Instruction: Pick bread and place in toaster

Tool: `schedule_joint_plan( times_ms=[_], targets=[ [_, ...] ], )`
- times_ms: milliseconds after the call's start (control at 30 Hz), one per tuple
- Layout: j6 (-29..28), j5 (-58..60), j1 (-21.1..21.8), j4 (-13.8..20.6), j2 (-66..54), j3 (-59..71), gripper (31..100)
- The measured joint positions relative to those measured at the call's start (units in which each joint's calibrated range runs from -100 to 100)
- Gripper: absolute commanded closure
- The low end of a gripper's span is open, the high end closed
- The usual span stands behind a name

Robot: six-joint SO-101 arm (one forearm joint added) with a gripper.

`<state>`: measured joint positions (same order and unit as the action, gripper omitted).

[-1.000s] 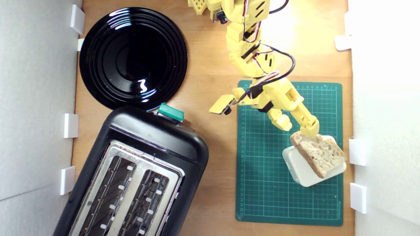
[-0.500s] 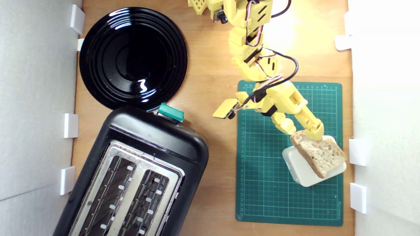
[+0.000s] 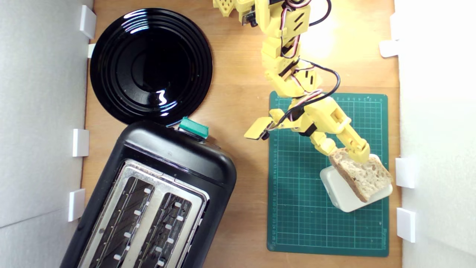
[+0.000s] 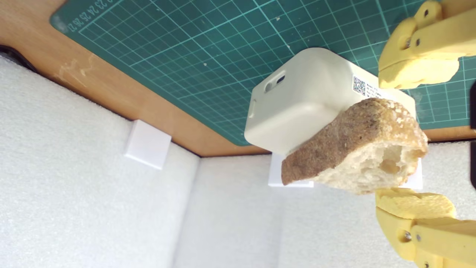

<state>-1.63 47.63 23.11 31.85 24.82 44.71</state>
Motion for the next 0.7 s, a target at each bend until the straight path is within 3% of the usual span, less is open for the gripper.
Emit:
schedule_joint_plan(
  times_ms=[700],
  targets=[
    [1.14, 0.0, 0.18, -1.95, 2.77, -3.7, 42.7]
  ],
)
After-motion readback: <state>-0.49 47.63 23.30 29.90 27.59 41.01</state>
